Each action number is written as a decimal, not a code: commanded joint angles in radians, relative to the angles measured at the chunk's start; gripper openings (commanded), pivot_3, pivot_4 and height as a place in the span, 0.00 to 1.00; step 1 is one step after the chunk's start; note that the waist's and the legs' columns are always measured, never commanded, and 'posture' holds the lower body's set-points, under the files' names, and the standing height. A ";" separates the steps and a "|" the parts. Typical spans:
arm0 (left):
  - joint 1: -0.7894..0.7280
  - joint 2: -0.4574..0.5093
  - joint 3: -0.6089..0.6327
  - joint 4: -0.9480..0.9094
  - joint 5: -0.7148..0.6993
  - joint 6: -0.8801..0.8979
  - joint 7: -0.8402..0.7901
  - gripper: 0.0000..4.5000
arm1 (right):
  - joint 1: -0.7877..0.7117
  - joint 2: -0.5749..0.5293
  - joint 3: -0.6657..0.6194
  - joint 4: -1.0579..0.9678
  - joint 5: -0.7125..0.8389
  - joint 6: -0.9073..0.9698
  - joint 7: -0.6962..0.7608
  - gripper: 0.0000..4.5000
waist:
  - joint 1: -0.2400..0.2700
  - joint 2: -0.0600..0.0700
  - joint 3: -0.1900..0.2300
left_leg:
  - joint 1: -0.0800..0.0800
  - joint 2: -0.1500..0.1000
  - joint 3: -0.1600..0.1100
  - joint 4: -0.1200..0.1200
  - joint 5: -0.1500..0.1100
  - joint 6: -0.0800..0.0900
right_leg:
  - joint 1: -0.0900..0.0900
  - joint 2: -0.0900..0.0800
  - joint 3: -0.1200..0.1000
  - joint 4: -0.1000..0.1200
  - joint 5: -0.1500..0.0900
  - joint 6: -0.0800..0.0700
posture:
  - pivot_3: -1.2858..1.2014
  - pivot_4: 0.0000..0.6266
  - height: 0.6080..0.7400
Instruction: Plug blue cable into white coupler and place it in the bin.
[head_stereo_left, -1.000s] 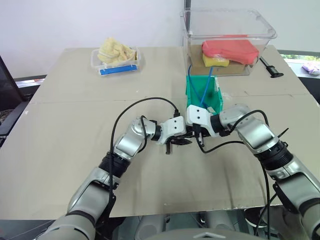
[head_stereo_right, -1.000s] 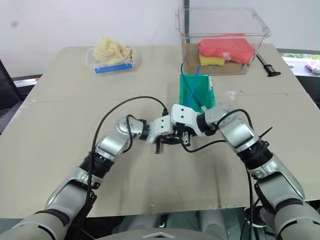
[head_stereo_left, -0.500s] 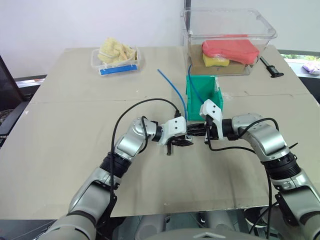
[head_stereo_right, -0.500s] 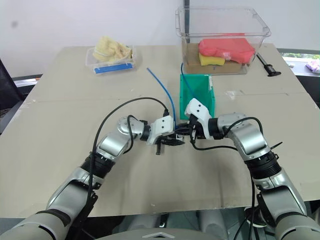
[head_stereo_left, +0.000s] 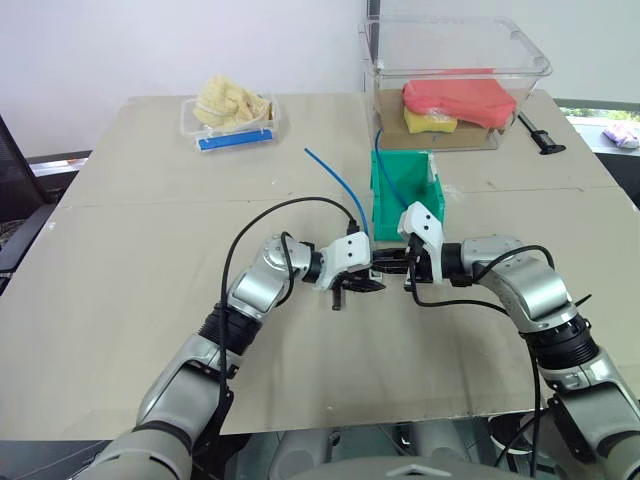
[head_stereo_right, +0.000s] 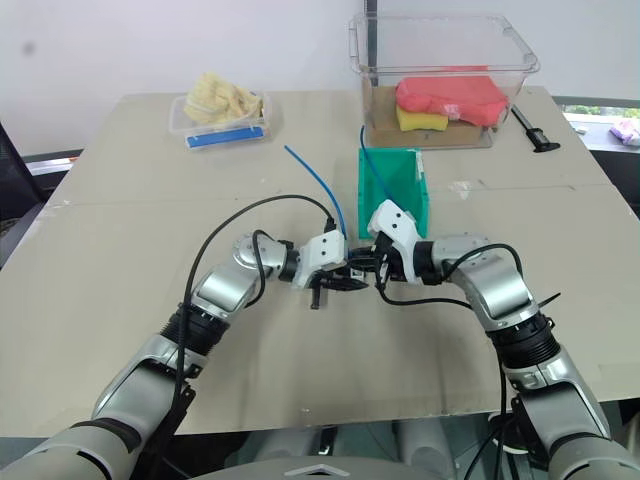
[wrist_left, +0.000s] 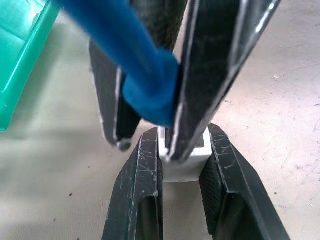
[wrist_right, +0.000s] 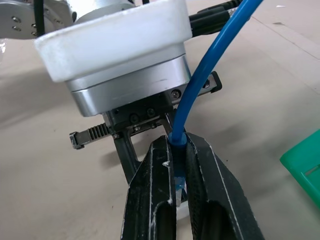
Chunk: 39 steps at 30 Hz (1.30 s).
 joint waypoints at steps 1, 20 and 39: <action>-0.024 -0.002 0.030 -0.014 -0.019 -0.010 -0.001 0.09 | 0.020 0.005 0.007 0.016 -0.004 0.001 -0.013 0.00 | 0.000 0.000 0.000 | 0.000 0.000 0.000 0.000 0.000 0.000 | 0.000 0.000 0.000 0.000 0.000 0.000 | 0.52 0.24 1.00; -0.021 -0.004 0.039 -0.015 -0.023 -0.013 0.000 0.09 | 0.081 0.024 -0.049 0.014 0.011 -0.066 -0.055 0.00 | 0.000 0.000 0.000 | 0.000 0.000 0.000 0.000 0.000 0.000 | 0.000 0.000 0.000 0.000 0.000 0.000 | 0.52 0.24 1.00; -0.020 -0.004 0.041 -0.021 -0.024 -0.015 -0.010 0.09 | 0.127 0.053 -0.091 0.002 0.032 -0.186 -0.107 0.00 | 0.000 0.000 0.001 | 0.000 0.000 0.000 0.000 0.000 0.000 | 0.000 0.000 0.000 0.000 0.000 0.000 | 0.52 0.24 1.00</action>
